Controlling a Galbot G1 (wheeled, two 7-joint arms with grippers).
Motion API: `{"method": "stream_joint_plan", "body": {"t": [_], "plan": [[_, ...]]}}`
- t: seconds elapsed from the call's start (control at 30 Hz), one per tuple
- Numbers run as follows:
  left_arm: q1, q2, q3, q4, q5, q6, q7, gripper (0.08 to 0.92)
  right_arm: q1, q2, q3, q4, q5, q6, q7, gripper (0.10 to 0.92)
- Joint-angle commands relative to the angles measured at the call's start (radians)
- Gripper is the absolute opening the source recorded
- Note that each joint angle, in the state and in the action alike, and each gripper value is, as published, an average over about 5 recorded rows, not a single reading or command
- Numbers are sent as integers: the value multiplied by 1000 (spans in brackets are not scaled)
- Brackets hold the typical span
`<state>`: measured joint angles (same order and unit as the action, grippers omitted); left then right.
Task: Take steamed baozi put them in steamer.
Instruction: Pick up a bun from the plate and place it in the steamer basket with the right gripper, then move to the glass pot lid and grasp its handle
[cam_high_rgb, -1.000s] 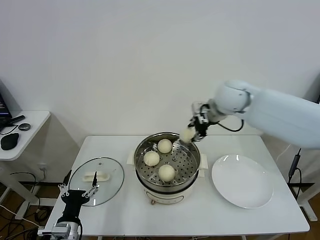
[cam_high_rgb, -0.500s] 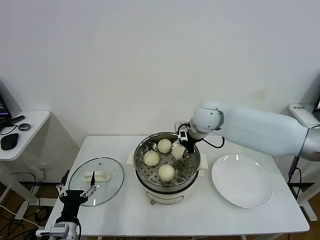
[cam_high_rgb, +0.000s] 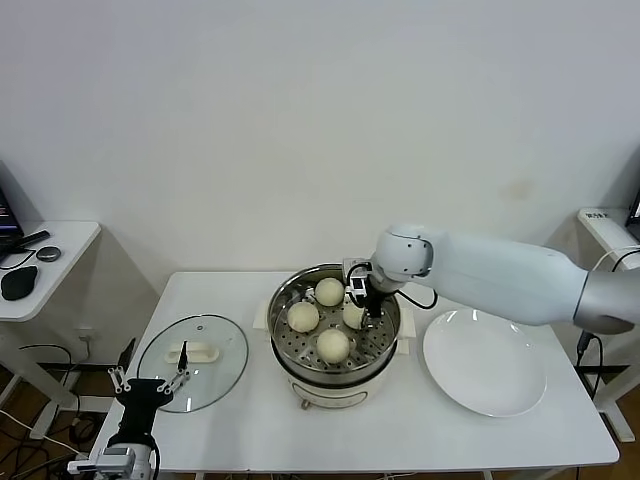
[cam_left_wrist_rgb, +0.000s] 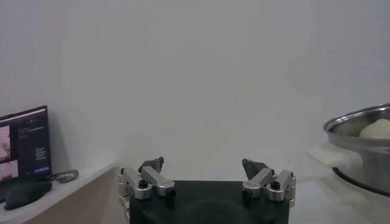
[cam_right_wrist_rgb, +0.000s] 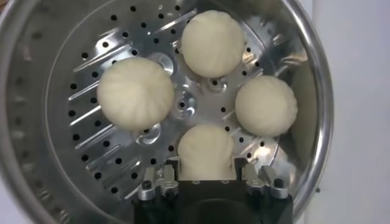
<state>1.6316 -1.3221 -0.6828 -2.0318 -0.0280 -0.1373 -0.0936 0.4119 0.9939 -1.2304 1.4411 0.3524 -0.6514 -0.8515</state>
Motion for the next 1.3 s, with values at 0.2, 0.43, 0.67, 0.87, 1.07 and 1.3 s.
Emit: {"method": "stream_joint_plan", "body": {"t": [0.2, 0.43, 0.67, 0.87, 1.07, 1.3], "plan": [[-7, 4, -2, 2, -3, 2, 2, 823, 42, -67, 69, 93, 48, -25, 15, 799], [-18, 7, 7, 18, -11, -2, 2, 823, -8, -253, 211, 260, 154, -50, 191, 822], [-17, 10, 12, 23, -16, -13, 2, 823, -606, -500, 705, 409, 272, 206, 665, 823], [-10, 10, 15, 19, -13, -15, 6, 823, -1255, -450, 1249, 433, 148, 544, 787, 823], [-4, 3, 26, 24, -10, -32, 8, 823, -1631, -133, 1635, 422, -116, 791, 749, 823], [4, 11, 40, 40, 7, -20, -29, 823, -1828, 298, 1937, 406, -325, 1006, 637, 823]]}}
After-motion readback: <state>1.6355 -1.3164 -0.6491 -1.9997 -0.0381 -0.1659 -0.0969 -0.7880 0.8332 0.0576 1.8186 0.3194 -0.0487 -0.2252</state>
